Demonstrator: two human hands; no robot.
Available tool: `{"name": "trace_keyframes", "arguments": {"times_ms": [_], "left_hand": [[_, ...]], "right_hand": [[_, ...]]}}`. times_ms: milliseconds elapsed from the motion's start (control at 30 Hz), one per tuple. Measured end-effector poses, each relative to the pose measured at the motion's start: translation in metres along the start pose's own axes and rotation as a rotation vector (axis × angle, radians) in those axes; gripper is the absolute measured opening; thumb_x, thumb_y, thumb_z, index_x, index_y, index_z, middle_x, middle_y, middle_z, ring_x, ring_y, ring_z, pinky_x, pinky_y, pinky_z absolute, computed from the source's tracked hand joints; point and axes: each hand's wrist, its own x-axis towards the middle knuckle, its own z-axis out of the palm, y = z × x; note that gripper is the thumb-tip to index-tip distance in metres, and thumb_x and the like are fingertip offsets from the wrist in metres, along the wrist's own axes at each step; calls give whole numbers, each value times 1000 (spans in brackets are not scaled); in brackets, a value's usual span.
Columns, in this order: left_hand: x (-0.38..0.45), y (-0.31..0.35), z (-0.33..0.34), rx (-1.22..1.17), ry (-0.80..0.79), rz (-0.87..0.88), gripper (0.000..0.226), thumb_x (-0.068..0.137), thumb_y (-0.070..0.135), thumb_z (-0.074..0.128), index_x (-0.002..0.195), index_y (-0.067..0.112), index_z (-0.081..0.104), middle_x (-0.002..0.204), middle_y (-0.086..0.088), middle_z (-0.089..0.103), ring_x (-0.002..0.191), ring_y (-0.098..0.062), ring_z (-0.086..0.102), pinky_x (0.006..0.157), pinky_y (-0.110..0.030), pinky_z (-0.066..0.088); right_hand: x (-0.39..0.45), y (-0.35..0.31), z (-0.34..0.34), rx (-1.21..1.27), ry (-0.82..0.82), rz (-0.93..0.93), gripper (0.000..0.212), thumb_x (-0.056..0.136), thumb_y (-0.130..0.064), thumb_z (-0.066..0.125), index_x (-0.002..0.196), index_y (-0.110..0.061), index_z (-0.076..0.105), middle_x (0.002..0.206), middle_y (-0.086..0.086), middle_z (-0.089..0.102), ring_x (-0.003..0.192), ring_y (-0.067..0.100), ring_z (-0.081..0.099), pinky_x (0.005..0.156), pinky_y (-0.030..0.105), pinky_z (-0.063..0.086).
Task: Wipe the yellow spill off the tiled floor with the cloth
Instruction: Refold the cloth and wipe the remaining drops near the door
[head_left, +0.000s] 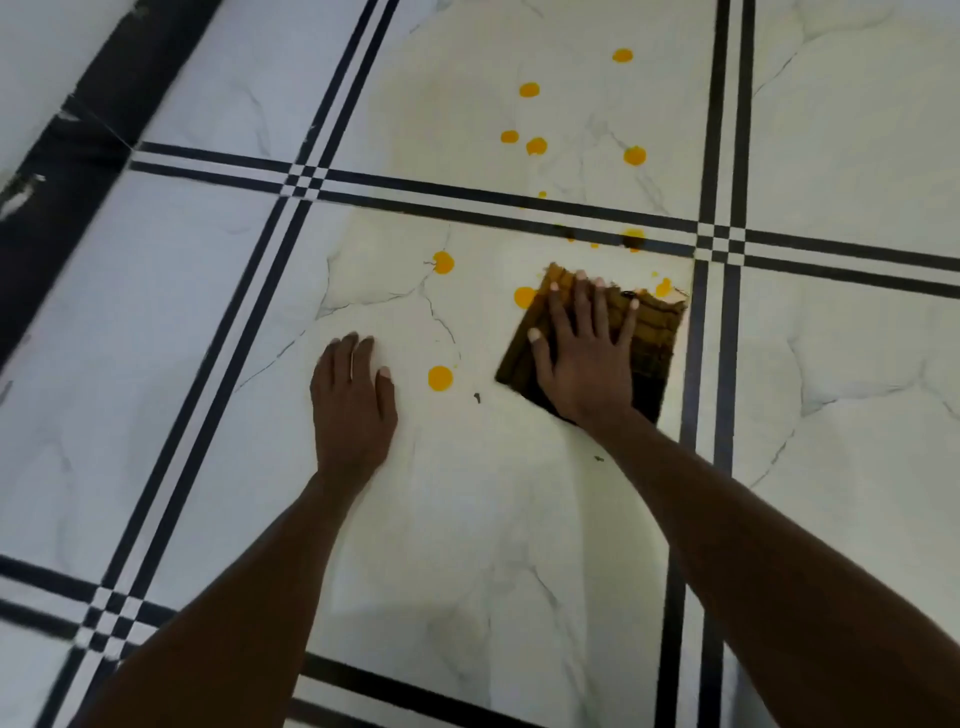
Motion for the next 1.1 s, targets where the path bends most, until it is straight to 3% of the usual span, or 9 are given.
{"name": "trace_keyframes", "arguments": {"times_ms": [233, 367, 467, 567, 667, 767, 900, 967, 1100], "left_hand": [[-4, 3, -3, -64, -43, -26, 50, 108, 27, 37, 156, 11, 41, 166, -11, 37, 156, -31, 28, 128, -49, 22], [-2, 2, 5, -45, -12, -35, 51, 107, 25, 39, 156, 12, 41, 167, -11, 34, 158, -30, 24, 129, -50, 19], [-3, 1, 8, -14, 0, -19, 51, 107, 26, 37, 156, 11, 41, 167, -12, 35, 158, -31, 23, 129, -53, 17], [-2, 1, 7, -32, -6, -42, 52, 108, 27, 32, 157, 13, 40, 168, -9, 33, 159, -29, 20, 130, -52, 15], [-1, 2, 6, -56, -10, -73, 51, 109, 27, 29, 157, 15, 41, 168, -9, 32, 160, -28, 20, 130, -52, 16], [-2, 1, 4, -48, -19, -95, 51, 109, 28, 28, 157, 15, 40, 169, -9, 31, 159, -27, 20, 129, -52, 18], [-1, 0, 1, -92, -20, -108, 51, 109, 29, 30, 157, 14, 40, 168, -9, 33, 159, -25, 22, 130, -49, 17], [1, 1, 2, -83, 10, -127, 50, 109, 29, 32, 155, 13, 44, 165, -10, 37, 157, -27, 26, 130, -49, 18], [-2, 2, 4, -62, -7, -120, 50, 109, 30, 31, 155, 12, 43, 166, -11, 37, 157, -27, 26, 130, -49, 18]], "right_hand": [[-90, 35, -18, -73, -191, -648, 67, 108, -58, 31, 167, -31, 15, 177, 0, 2, 164, 23, -1, 128, 64, 3], [-17, 61, -12, -53, -95, -408, 64, 108, -58, 21, 167, -33, 14, 177, 0, 8, 164, 26, 6, 125, 71, 1], [44, 28, -4, 4, -25, -74, 64, 108, -58, 17, 166, -31, 19, 176, 3, 12, 164, 27, 7, 124, 73, 0], [75, -21, 4, 22, -31, 35, 64, 108, -53, 11, 166, -29, 19, 176, 6, 9, 164, 28, 4, 122, 75, -1], [70, -58, 8, 43, -60, -69, 62, 108, -50, 12, 166, -29, 21, 176, 6, 12, 163, 29, 5, 122, 75, 0], [25, -73, 8, 9, -129, -385, 60, 110, -50, 16, 166, -30, 21, 176, 4, 16, 163, 28, 8, 124, 71, 4], [-29, -9, -4, -82, -214, -798, 63, 110, -57, 21, 167, -33, 11, 177, -4, -2, 164, 21, -6, 129, 60, -6], [-6, 28, -6, -118, -161, -780, 64, 108, -60, 23, 167, -36, 10, 177, -5, 0, 164, 22, -2, 128, 64, -5], [33, 36, -3, -51, -139, -406, 67, 106, -62, 18, 167, -35, 9, 177, -3, 0, 164, 25, -3, 124, 72, -1]]}}
